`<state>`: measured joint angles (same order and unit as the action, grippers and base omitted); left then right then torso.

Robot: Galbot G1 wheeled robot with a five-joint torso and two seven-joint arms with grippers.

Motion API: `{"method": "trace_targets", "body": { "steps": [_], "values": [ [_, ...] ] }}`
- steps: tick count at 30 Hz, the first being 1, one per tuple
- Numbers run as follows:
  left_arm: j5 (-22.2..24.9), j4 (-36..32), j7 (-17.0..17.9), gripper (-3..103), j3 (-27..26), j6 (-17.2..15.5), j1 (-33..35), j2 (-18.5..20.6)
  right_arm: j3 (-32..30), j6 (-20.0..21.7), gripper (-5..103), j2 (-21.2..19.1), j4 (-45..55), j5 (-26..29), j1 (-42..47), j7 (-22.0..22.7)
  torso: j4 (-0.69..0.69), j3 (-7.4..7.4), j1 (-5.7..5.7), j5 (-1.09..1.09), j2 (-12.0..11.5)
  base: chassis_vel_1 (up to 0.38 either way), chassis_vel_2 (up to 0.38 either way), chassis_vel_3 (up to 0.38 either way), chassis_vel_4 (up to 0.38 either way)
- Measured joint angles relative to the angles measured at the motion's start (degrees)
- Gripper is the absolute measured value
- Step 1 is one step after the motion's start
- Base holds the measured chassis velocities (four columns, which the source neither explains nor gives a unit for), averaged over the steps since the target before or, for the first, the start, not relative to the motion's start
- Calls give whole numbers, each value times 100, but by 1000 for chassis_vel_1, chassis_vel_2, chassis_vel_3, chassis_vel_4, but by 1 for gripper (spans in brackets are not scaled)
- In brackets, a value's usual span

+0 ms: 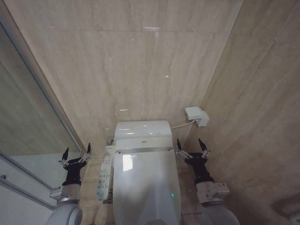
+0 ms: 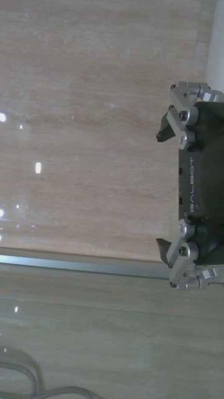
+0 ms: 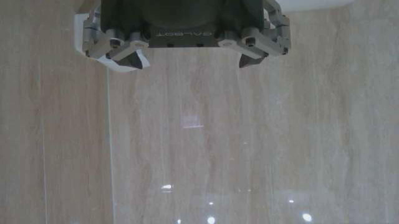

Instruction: Open the toilet lid, clean the toilet bowl with a toilet brush, close the toilet lid, and flush.

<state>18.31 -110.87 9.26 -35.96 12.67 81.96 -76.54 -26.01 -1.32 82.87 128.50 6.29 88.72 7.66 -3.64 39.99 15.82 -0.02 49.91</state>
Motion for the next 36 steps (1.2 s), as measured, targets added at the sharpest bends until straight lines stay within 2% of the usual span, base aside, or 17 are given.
{"method": "trace_targets", "body": {
  "steps": [13,16,21,28,36],
  "values": [
    [89,168,124,100,-13,-67,-85,208,0,0,100,0,0,0,-1,0,0,1,3,0,0,0,0,0,0],
    [316,405,199,100,-45,-177,-289,438,0,0,100,0,0,0,-1,0,1,1,3,-1,0,0,0,0,0],
    [487,789,184,100,-64,-183,-574,727,0,0,100,0,0,0,0,0,0,1,3,-2,0,0,0,0,0],
    [874,1454,-418,100,155,24,-1002,1409,0,0,100,0,0,0,-1,0,0,1,3,-1,-1,0,0,0,0],
    [937,1921,-829,103,631,322,-1358,1993,0,0,100,0,0,0,0,1,0,1,3,-1,-1,0,0,0,0]
  ]
}}
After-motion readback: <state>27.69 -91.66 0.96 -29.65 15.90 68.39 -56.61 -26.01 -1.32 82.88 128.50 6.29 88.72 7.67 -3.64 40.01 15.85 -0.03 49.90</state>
